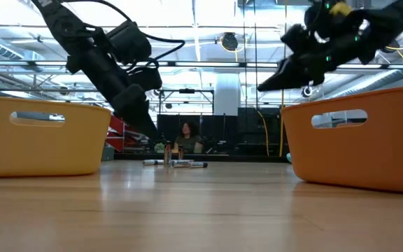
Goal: Sort batteries
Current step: Put the silver battery into the yellow bin
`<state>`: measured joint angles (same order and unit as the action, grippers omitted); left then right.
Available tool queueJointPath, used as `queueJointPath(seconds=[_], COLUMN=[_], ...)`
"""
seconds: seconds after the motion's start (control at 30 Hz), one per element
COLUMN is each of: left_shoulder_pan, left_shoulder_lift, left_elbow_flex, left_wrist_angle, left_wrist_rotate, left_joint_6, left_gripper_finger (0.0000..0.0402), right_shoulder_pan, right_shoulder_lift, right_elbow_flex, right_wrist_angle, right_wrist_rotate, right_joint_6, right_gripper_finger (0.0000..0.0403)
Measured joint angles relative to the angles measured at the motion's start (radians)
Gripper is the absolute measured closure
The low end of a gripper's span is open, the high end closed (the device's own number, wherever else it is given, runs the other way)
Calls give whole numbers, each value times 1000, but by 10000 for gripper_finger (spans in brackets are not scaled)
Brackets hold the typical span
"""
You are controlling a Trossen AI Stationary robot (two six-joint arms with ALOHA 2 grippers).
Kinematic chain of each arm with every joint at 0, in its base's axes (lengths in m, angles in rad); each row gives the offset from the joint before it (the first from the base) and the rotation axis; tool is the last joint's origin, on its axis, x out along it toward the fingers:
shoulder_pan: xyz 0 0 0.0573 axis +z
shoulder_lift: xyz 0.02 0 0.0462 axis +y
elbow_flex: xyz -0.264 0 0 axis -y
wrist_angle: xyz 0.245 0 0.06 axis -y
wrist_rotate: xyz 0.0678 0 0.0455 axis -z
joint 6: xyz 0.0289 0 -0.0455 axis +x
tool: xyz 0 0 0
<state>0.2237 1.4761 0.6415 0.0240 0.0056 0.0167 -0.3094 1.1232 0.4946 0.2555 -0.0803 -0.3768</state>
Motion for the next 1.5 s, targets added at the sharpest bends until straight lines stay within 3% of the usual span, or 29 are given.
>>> queueJointPath(seconds=[0.37, 0.73, 0.83, 1.0, 1.17, 1.37, 1.5], left_shoulder_pan=[6, 6, 6, 6, 6, 12, 39], left_shoulder_lift=[93, 162, 175, 190, 174, 43, -75], left_elbow_flex=[29, 55, 56, 56, 56, 143, 241], left_wrist_angle=[75, 105, 136, 133, 136, -104, -382], left_wrist_rotate=[45, 46, 46, 47, 47, 66, 253], left_joint_6=[51, 51, 53, 99, 103, 104, 25], left_gripper_finger=[238, 241, 265, 348, 348, 348, 348], right_shoulder_pan=[-52, -52, -52, -52, -52, -52, -52], right_shoulder_lift=[168, 237, 240, 240, 240, 240, 240], right_elbow_flex=[-76, -76, -76, -76, -76, -76, -76], right_wrist_angle=[315, 367, 368, 366, 364, 363, 363], right_wrist_rotate=[-5, -7, -7, -7, -5, -4, -4], right_joint_6=[58, 69, 70, 78, 81, 81, 81], right_gripper_finger=[354, 355, 355, 355, 355, 355, 355])
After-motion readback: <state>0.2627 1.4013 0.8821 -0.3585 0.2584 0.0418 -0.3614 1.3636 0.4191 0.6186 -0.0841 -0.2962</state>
